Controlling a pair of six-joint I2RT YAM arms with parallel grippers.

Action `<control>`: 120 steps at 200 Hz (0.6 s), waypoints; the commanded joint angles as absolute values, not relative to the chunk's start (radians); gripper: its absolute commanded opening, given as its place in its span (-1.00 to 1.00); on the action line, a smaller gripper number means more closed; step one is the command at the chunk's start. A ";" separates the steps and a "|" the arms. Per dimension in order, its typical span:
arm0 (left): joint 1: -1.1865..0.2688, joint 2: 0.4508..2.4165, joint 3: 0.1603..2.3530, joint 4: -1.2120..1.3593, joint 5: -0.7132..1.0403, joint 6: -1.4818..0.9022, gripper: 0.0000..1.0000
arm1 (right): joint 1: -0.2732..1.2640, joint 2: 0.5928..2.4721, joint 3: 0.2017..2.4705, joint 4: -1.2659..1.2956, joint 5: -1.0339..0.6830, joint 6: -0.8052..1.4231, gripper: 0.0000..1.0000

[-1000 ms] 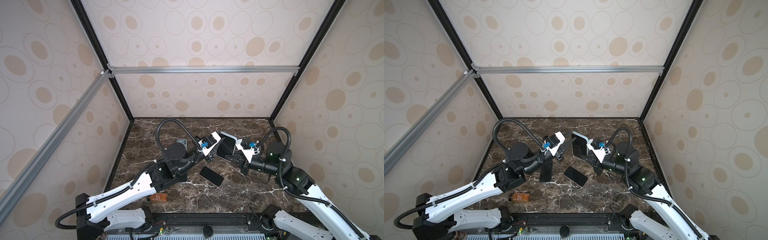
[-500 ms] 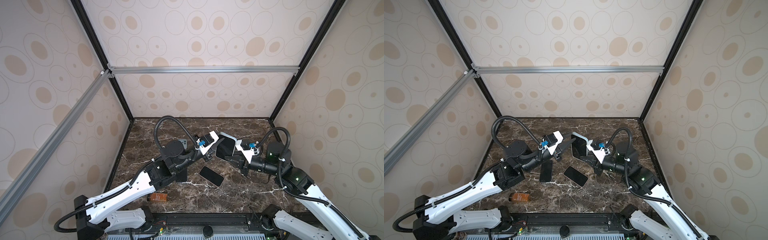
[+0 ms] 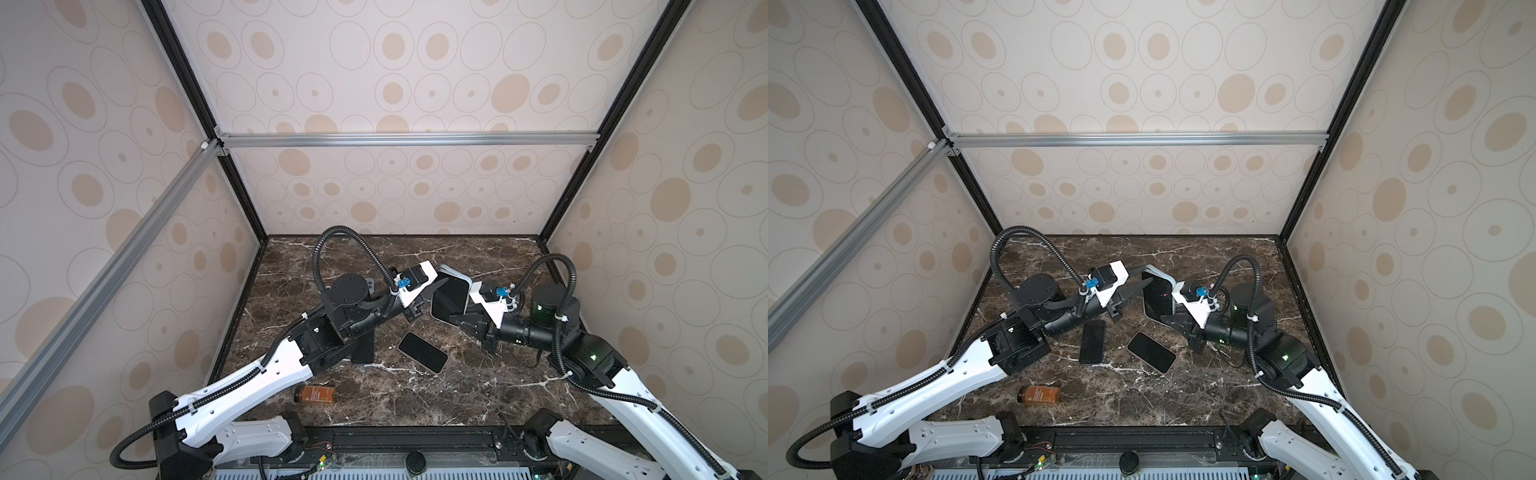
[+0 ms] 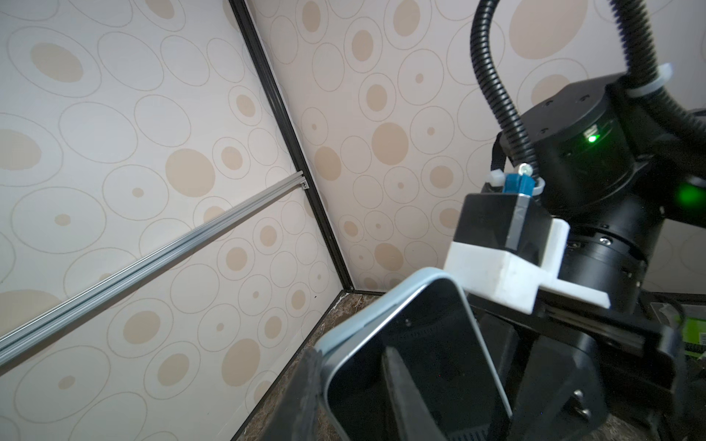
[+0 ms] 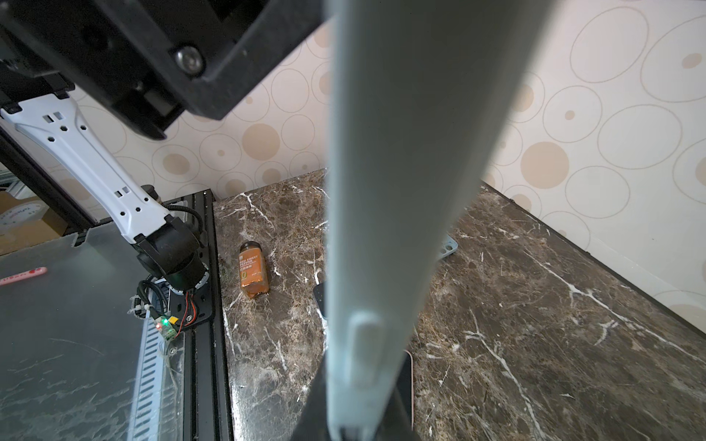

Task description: Take the phone out of the phone case

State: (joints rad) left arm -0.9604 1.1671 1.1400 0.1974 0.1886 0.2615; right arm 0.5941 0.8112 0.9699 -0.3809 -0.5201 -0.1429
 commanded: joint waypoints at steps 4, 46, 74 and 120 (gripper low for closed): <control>-0.957 1.252 1.125 -0.003 0.278 0.262 -0.46 | 0.626 0.790 1.003 -0.156 -0.724 -0.285 -1.00; -0.936 1.253 1.137 -0.020 0.378 0.249 -0.47 | 0.627 0.785 1.003 -0.151 -0.678 -0.284 -1.00; -0.926 1.255 1.141 -0.050 0.464 0.250 -0.49 | 0.626 0.778 0.997 -0.140 -0.670 -0.282 -1.00; -0.924 1.281 1.145 -0.108 0.620 0.255 -0.52 | 0.626 0.770 0.994 -0.130 -0.636 -0.285 -1.00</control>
